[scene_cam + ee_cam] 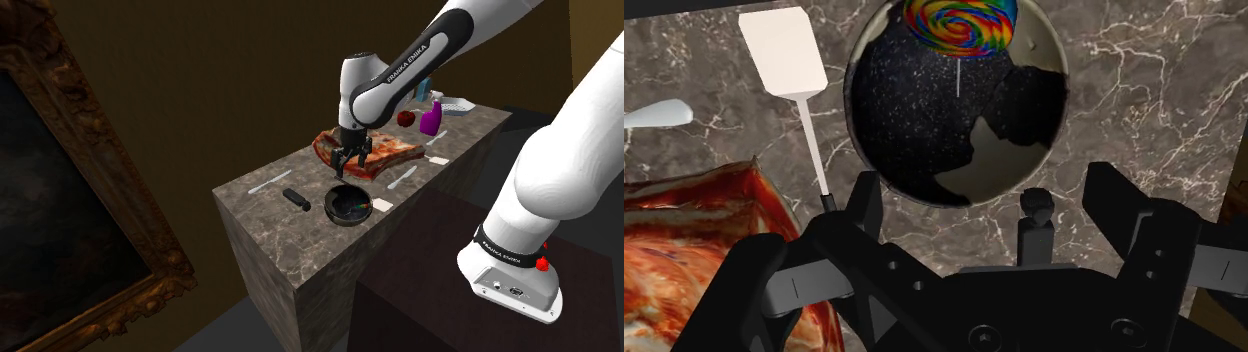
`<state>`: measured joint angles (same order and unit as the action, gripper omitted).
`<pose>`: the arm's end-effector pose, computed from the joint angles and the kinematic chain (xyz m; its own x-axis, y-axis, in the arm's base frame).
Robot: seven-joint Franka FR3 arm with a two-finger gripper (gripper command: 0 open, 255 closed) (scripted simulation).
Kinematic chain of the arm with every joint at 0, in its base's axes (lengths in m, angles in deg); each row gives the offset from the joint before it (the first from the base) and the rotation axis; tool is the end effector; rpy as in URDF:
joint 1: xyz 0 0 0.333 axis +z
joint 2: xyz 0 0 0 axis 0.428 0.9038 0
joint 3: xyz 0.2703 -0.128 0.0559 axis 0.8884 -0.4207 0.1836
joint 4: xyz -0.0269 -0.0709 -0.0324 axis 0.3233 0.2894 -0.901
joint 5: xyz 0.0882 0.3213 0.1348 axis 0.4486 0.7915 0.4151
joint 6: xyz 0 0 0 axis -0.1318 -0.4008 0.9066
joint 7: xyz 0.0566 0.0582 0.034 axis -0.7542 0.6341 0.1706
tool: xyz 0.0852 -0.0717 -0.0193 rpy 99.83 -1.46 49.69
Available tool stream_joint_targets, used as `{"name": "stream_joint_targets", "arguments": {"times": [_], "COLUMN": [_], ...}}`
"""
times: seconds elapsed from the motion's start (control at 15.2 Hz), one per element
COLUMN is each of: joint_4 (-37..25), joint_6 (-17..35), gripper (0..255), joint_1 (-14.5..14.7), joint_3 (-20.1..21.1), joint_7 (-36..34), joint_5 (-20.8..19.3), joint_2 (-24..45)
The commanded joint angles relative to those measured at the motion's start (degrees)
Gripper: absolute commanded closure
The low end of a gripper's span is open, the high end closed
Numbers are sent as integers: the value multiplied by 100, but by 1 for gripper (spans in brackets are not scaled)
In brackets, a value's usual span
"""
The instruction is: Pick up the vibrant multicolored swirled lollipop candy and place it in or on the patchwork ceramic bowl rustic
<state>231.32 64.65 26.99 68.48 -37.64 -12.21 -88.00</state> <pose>0.4083 0.0262 0.3140 0.9752 -0.2213 0.0033 -0.2213 -0.9752 -0.0013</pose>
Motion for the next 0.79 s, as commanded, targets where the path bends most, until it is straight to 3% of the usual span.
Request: {"name": "stream_joint_targets", "arguments": {"times": [0.0,0.26,0.73], "joint_4": [0,-269,-269], "joint_6": [0,-854,-854], "gripper": [0,0,0], "joint_1": [0,4,4], "joint_3": [0,-8,-8], "joint_7": [0,14,14], "joint_5": [0,18,18], "joint_2": [0,-586,-586]}}
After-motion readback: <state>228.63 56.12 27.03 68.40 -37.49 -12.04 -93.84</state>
